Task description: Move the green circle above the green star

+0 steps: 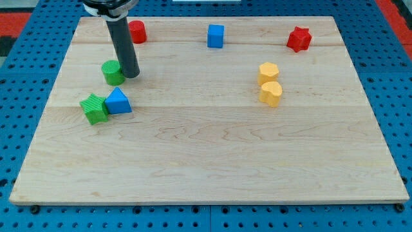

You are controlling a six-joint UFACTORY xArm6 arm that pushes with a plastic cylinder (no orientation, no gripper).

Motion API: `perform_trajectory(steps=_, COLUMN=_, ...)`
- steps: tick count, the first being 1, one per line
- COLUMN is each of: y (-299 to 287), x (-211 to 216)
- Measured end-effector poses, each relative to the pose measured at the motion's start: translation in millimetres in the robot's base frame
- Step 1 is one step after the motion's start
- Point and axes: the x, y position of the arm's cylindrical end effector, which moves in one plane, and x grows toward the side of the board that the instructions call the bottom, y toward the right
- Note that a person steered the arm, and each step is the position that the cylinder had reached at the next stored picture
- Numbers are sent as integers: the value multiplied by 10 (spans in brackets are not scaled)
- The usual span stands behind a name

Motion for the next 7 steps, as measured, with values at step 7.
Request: perform_trajectory(steps=7, y=-43, x=55)
